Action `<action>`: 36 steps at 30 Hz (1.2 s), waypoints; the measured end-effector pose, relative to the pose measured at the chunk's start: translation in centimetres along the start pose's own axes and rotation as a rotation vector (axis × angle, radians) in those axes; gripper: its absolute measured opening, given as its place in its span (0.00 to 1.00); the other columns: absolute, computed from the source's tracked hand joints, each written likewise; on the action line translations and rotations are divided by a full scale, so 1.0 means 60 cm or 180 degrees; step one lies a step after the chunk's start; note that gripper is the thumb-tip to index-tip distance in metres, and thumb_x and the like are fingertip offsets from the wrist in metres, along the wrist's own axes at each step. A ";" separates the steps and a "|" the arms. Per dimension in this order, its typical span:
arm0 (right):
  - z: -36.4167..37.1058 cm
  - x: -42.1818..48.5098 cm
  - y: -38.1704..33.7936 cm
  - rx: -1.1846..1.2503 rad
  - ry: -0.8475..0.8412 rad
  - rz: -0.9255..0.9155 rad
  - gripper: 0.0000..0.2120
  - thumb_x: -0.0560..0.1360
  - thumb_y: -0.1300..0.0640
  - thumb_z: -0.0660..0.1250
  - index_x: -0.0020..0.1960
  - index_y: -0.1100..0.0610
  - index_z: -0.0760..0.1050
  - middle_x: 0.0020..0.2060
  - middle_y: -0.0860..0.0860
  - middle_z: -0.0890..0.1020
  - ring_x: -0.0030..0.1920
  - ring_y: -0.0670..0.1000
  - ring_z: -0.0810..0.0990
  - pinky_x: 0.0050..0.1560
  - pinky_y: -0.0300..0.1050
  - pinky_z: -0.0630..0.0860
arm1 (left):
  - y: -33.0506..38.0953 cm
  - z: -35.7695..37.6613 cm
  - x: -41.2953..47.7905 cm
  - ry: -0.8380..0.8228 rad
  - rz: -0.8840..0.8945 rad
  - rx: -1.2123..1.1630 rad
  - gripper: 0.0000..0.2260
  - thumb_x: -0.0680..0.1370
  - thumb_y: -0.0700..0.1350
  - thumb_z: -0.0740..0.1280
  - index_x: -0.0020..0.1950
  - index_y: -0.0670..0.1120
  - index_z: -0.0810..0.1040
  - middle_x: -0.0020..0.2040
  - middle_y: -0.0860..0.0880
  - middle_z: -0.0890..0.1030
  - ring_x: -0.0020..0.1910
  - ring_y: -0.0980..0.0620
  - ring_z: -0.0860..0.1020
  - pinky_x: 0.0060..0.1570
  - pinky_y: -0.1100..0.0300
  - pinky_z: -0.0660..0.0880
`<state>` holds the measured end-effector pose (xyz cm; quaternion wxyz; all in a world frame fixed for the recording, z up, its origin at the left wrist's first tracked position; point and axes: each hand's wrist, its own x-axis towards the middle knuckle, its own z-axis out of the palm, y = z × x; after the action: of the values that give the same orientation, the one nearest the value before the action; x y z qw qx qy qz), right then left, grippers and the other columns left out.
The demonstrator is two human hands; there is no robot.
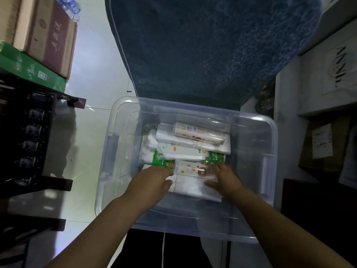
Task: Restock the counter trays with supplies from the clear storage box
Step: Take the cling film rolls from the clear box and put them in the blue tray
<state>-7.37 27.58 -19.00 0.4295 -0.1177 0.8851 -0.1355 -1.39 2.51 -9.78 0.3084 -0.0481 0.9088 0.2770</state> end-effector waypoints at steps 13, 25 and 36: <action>-0.004 -0.010 -0.020 -0.0153 0.0149 -0.0142 0.24 0.71 0.44 0.69 0.64 0.52 0.69 0.59 0.53 0.76 0.55 0.53 0.75 0.55 0.48 0.74 | -0.018 0.012 0.009 -0.0187 0.0019 0.0142 0.15 0.78 0.48 0.62 0.64 0.52 0.73 0.63 0.51 0.77 0.60 0.51 0.74 0.56 0.57 0.72; -0.088 -0.010 -0.100 0.1540 0.0669 -0.0729 0.16 0.71 0.52 0.72 0.57 0.55 0.78 0.52 0.49 0.81 0.52 0.49 0.80 0.52 0.40 0.77 | -0.006 -0.044 0.052 0.0077 0.0375 0.1314 0.23 0.56 0.50 0.79 0.49 0.49 0.80 0.43 0.50 0.84 0.39 0.50 0.81 0.40 0.56 0.77; -0.044 0.133 -0.066 -0.0420 0.1612 -0.0042 0.24 0.70 0.53 0.71 0.64 0.56 0.72 0.58 0.59 0.76 0.58 0.61 0.72 0.59 0.55 0.69 | -0.065 -0.052 0.055 0.0355 -0.0074 0.1350 0.26 0.50 0.48 0.82 0.45 0.45 0.81 0.36 0.46 0.83 0.31 0.48 0.80 0.29 0.56 0.76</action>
<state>-13.92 21.63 -21.89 0.1847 -0.1136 0.9705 -0.1054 -4.72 -2.17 -11.54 0.2639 -0.0078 0.9617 0.0731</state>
